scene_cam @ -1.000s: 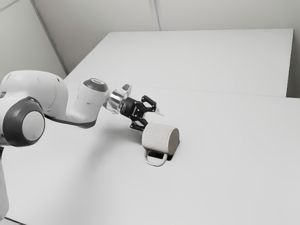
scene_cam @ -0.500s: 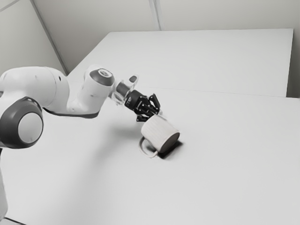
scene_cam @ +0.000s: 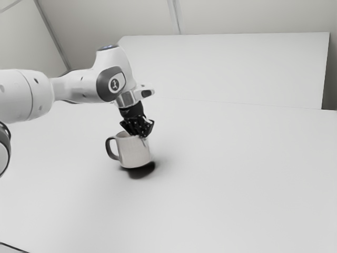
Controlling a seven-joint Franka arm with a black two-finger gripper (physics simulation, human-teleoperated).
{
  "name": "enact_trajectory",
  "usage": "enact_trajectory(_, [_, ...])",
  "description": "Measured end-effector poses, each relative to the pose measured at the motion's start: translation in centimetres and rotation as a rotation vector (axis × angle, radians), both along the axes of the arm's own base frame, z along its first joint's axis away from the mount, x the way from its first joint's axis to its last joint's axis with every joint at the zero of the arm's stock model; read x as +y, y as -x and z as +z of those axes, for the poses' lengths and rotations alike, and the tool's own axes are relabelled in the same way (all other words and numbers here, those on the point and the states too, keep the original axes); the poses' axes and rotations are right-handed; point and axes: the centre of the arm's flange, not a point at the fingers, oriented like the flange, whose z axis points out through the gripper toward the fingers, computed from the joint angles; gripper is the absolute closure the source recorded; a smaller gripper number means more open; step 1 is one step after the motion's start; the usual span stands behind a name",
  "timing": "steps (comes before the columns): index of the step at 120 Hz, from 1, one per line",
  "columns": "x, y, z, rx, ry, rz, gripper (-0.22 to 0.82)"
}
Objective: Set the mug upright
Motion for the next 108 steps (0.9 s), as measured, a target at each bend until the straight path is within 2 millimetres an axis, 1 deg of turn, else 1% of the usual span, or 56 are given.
enact_trajectory(10, [0.2, 0.7, -0.3, -0.039, -0.043, -0.016, 0.74])
enact_trajectory(20, [-0.1, 1.5, -0.7, -0.080, -0.065, -0.029, 0.74])
enact_trajectory(27, [-0.3, 1.7, -0.7, -0.112, -0.073, -0.032, 0.74])
enact_trajectory(34, [-0.2, 1.9, -1.2, -0.136, -0.078, -0.031, 0.74])
enact_trajectory(50, [-0.2, 1.8, -1.8, -0.186, -0.081, -0.024, 0.74])
enact_trajectory(76, [-1.2, 1.5, -2.5, -0.234, -0.076, -0.026, 0.73])
enact_trajectory(88, [-2.4, 1.5, -2.4, -0.243, -0.062, -0.032, 0.51])
enact_trajectory(95, [-2.8, 1.6, -2.3, -0.246, -0.058, -0.032, 0.39])
enact_trajectory(108, [-2.6, 1.6, -1.4, -0.257, -0.056, -0.024, 0.23])
